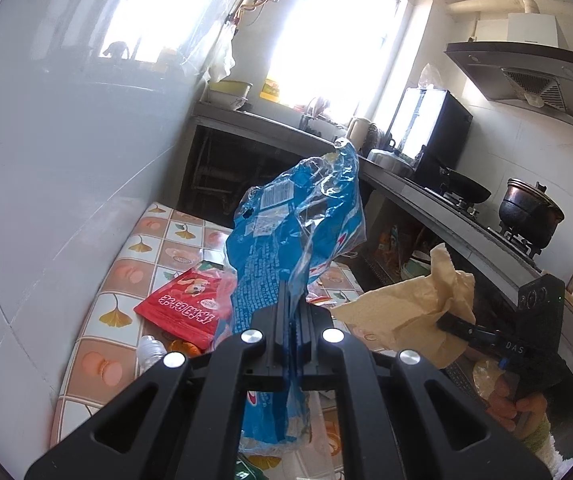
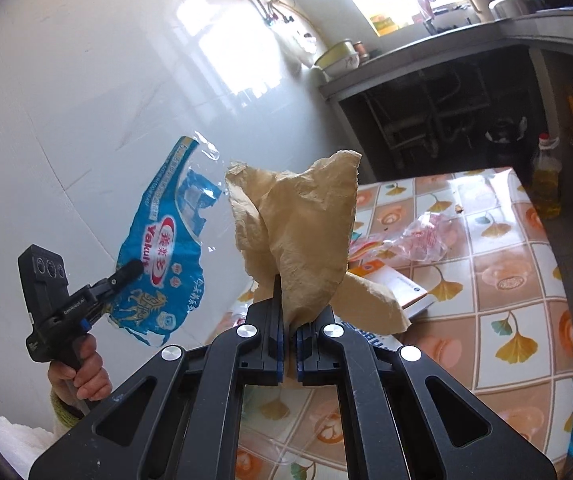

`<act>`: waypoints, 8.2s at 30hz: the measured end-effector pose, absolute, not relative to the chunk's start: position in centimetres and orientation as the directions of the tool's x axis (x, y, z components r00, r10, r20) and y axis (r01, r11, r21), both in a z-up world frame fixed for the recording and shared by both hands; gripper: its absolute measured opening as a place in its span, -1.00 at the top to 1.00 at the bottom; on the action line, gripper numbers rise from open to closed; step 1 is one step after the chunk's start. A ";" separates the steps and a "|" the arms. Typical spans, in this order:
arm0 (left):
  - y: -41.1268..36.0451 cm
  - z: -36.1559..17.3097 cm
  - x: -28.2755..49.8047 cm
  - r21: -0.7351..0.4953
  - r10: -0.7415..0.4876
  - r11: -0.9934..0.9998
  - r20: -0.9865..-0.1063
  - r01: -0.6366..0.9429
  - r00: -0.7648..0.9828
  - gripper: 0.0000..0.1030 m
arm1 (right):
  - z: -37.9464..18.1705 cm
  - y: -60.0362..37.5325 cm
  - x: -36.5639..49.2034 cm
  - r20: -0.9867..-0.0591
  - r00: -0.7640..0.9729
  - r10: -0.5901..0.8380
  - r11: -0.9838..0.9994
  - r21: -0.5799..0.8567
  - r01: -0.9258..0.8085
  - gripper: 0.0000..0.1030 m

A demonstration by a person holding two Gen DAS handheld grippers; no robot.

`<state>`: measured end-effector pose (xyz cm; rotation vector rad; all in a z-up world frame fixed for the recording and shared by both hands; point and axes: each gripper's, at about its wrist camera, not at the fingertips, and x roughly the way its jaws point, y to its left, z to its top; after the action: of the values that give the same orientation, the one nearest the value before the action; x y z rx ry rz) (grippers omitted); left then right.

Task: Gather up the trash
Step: 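Carry both items to the blue wastebasket and release them from both tools, then return both tools to the table, then grasp the clear plastic bag with the right tool while the left tool grasps another clear bag, then carry both clear bags to the blue wastebasket and open both tools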

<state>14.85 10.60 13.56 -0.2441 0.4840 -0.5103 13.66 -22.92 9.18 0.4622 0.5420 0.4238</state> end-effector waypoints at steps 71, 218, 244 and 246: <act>-59.8 -26.4 20.5 -0.306 -0.128 0.770 -0.934 0.559 -0.335 -0.03 | -30.9 -63.1 2.3 -0.889 0.455 0.056 0.440 0.431 0.788 0.92; -20.0 -3.4 46.8 -0.091 -0.206 0.858 -0.963 0.506 0.176 -0.77 | -2.5 -43.5 16.0 -0.431 0.730 0.530 0.478 0.863 0.163 0.81; -17.7 -1.9 45.9 0.053 -0.092 0.893 -0.950 0.446 0.298 0.49 | -3.0 -46.2 11.2 -0.381 0.779 0.498 0.386 0.902 0.194 0.81; -18.0 -0.8 45.4 0.050 -0.103 0.894 -0.944 0.446 0.312 0.49 | -2.5 -46.2 10.6 -0.373 0.788 0.489 0.389 0.903 0.185 0.81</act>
<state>45.43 -18.05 -0.80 0.3291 1.2043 -0.3706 10.61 -46.24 -2.47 1.1785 0.6716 0.2129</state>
